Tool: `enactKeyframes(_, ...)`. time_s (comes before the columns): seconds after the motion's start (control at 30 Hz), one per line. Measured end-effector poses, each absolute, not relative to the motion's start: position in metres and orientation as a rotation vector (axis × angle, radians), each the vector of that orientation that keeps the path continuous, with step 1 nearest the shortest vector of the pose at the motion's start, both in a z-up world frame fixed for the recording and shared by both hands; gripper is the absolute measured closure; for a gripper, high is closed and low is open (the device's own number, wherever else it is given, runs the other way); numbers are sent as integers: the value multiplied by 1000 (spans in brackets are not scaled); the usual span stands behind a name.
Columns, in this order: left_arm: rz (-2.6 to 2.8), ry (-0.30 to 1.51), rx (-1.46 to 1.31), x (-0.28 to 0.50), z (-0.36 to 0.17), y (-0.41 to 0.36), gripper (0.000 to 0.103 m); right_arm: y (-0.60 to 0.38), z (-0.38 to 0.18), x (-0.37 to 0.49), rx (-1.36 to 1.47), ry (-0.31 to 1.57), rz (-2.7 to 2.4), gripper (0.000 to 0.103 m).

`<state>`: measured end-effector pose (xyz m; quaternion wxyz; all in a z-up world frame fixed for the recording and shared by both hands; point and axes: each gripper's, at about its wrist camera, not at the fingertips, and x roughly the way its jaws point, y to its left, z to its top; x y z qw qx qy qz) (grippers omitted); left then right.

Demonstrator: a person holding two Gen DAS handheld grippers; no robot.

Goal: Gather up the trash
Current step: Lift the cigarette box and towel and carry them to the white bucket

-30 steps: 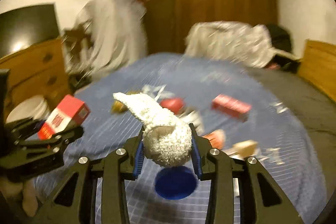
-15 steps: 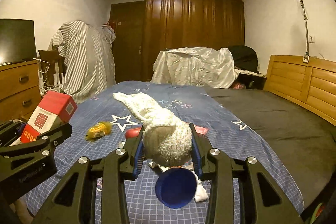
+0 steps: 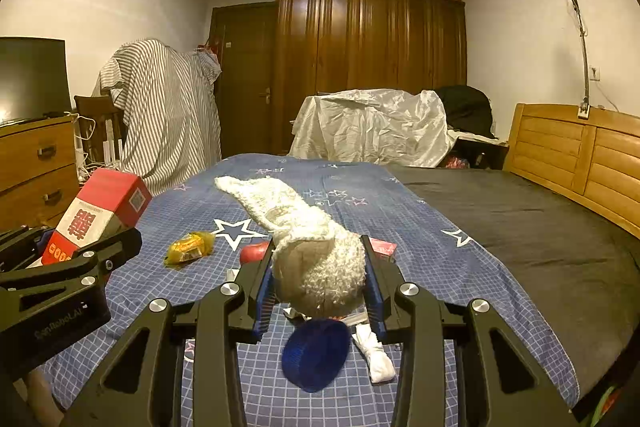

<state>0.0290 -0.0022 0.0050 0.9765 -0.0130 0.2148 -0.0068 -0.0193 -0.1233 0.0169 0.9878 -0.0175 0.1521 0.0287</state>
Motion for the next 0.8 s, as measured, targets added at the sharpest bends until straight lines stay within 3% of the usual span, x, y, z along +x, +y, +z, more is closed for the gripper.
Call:
enactKeyframes(0.4, 37, 428, -34, 32, 9, 18, 49, -106, 25, -7, -43, 307, 127, 64)
enactKeyframes(0.8, 272, 437, -85, 27, 28, 140, 49, 24, 62, 43, -63, 338, 396, 64)
